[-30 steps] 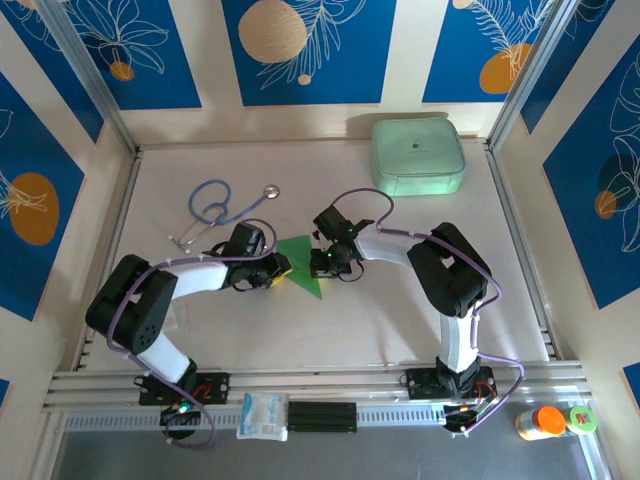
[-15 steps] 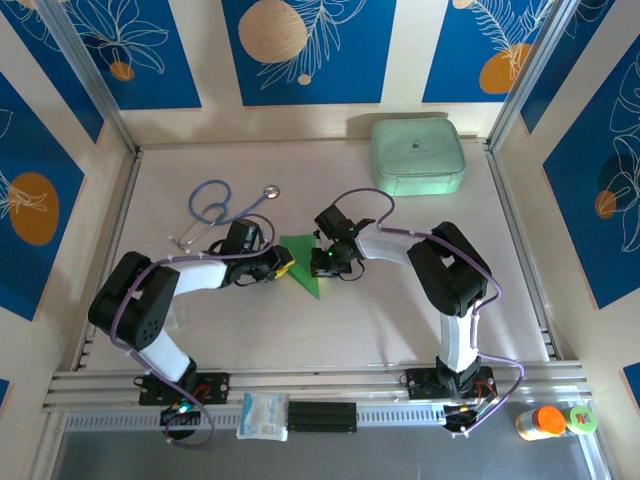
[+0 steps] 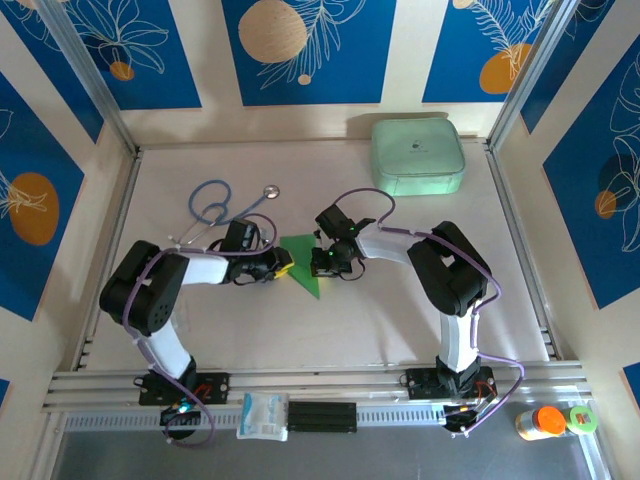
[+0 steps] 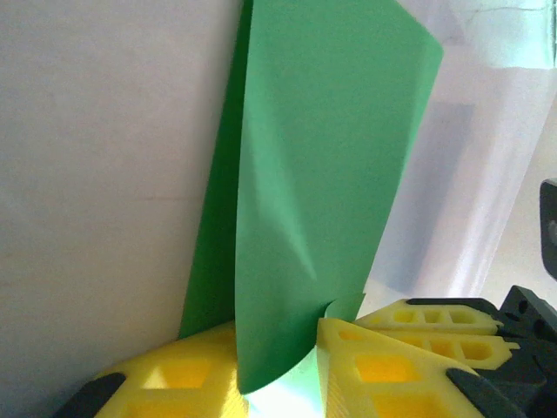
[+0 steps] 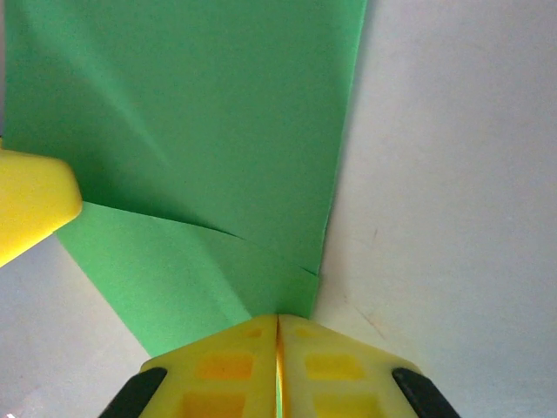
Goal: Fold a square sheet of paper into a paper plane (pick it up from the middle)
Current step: Fourth fold the wing at the center of the table.
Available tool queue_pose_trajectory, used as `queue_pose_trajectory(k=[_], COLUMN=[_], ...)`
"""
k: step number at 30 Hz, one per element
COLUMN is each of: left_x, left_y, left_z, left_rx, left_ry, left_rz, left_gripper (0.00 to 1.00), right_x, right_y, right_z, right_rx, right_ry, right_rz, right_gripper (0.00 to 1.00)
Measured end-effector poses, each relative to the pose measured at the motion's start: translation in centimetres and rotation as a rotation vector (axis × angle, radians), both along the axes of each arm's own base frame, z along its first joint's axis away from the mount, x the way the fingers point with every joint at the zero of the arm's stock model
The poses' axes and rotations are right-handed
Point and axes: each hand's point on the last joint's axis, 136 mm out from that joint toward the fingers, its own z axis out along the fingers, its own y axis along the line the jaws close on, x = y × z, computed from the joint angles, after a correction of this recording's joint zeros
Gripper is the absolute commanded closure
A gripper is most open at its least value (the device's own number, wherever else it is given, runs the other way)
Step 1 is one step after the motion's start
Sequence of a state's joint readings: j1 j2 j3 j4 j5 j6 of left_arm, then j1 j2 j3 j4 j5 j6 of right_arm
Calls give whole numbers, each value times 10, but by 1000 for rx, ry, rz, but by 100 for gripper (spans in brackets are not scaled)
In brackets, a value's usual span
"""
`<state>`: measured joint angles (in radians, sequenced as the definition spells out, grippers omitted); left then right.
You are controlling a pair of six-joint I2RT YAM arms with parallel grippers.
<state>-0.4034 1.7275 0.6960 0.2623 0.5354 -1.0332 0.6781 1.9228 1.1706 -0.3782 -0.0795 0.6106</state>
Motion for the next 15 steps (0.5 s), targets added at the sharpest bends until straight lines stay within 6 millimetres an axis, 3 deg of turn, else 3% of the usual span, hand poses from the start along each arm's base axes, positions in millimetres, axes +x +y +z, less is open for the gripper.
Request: queue_pose_trajectory(k=[9,15], left_x=[3,3], left_y=[-6,-6], left_z=[5,5], left_rx=[-32,-31], left_ry=[-35,-42], left_rz=[-37,-43], left_gripper=[77,86], right_x=[4,6], right_y=[-4,-5], right_z=[0,0], right_rx=[2,2], right_ry=[-3,-11], right_rz=[-6,2], right_gripper=[90,88])
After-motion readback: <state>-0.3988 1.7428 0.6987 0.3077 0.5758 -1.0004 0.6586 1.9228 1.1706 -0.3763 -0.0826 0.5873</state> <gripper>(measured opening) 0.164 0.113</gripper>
